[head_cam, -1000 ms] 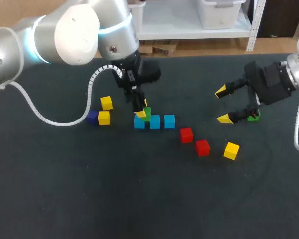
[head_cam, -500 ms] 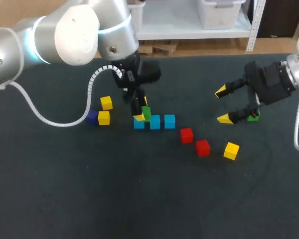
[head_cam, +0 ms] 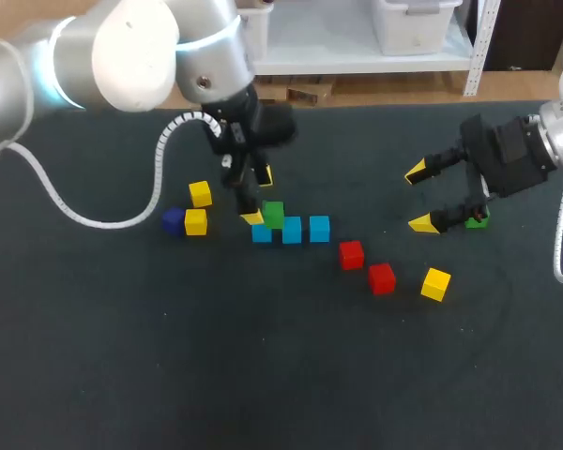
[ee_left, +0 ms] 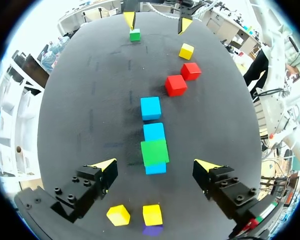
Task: Place the blue cubes, place green cubes on the blue cubes, place the yellow cubes on the green cubes, then place the red cubes on the yellow cubes, and place purple cube on the red cubes.
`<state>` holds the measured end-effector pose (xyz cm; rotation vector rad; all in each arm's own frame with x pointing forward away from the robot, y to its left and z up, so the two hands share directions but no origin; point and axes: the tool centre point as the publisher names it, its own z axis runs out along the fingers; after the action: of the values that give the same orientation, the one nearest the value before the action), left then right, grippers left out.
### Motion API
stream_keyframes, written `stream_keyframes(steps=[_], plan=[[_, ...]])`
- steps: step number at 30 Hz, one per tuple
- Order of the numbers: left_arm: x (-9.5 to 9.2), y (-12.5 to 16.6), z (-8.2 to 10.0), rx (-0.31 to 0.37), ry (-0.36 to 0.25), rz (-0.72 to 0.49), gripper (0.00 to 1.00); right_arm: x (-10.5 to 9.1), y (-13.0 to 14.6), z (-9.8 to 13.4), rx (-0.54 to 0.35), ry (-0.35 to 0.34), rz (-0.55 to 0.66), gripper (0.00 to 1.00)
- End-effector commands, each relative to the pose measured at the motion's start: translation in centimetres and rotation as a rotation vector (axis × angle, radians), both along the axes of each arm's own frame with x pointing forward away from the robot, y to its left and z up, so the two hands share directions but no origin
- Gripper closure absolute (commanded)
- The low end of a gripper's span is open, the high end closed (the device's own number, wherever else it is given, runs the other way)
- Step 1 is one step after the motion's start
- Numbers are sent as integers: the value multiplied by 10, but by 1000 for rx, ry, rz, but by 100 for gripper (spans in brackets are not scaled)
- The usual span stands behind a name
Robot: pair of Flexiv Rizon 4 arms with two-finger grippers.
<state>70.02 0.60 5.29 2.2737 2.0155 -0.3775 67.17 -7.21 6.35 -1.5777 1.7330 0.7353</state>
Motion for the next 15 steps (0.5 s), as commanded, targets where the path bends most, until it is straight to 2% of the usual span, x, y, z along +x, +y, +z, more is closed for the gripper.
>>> stream_keyframes(steps=[1,7,15], plan=[[-22,23,19,-39,-43,2,0,1,0,-1,2,-1,1,0],[-39,58,36,-76,-75,-1,0,1,0,-1,2,-1,1,0],[-53,102,53,-103,-78,-59,0,1,0,-1,2,-1,1,0]])
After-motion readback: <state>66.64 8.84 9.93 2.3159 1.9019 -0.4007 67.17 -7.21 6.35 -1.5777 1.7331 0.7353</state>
